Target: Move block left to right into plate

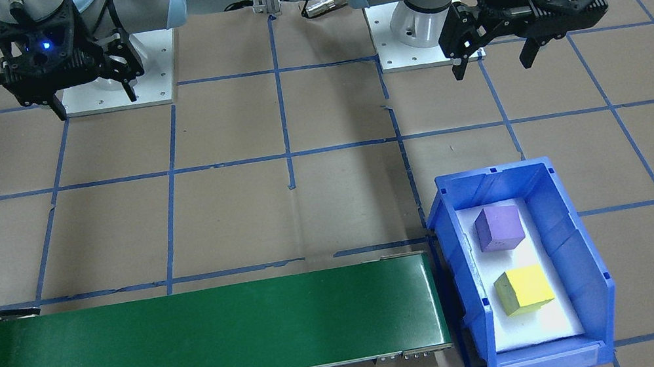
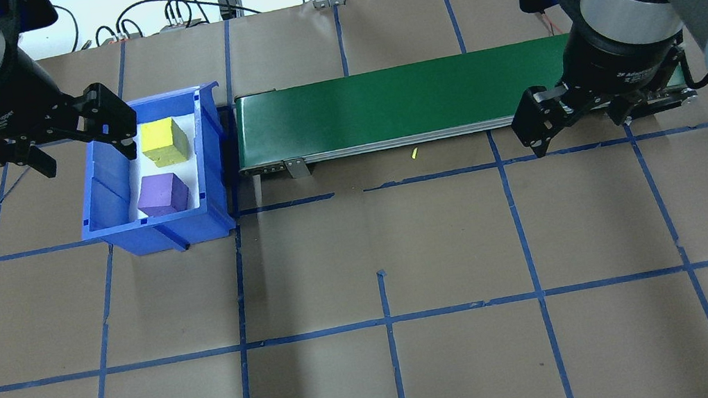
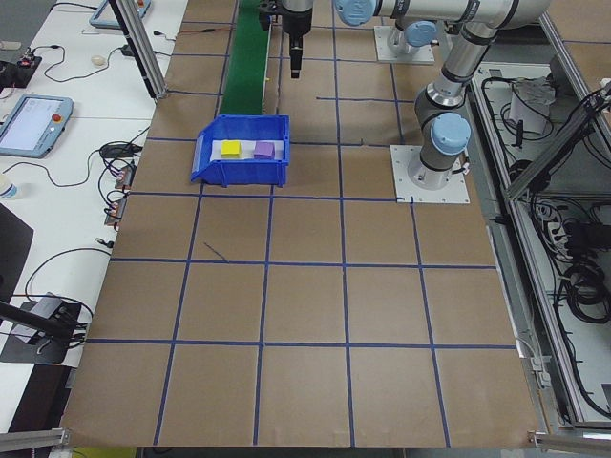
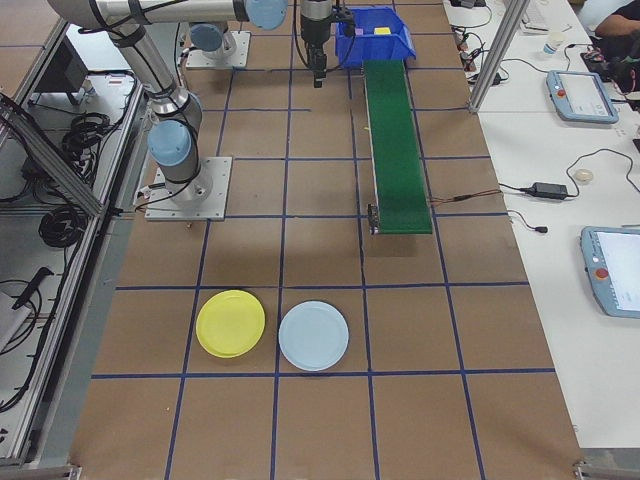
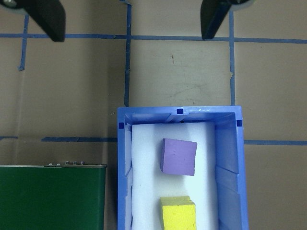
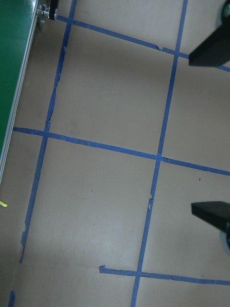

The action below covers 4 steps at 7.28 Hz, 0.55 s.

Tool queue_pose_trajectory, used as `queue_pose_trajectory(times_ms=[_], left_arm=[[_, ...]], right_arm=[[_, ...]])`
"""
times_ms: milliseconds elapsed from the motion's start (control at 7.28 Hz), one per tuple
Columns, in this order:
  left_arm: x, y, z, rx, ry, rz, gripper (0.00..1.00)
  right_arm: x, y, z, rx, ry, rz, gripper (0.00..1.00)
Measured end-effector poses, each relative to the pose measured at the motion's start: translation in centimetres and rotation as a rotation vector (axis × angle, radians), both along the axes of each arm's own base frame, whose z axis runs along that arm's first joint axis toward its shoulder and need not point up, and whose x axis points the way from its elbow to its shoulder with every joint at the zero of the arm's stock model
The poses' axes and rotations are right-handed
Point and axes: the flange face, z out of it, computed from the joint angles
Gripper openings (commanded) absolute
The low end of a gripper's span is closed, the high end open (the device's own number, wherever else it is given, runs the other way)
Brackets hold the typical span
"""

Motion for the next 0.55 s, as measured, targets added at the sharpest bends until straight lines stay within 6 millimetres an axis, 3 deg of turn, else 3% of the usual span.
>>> queue_pose_trajectory(times_ms=[550], left_arm=[[-0.05,0.25,0.12,-0.002,-0.001,-0.005,1.0]], right_arm=[[0.04,0.05,0.2,-0.002,-0.001,0.002,1.0]])
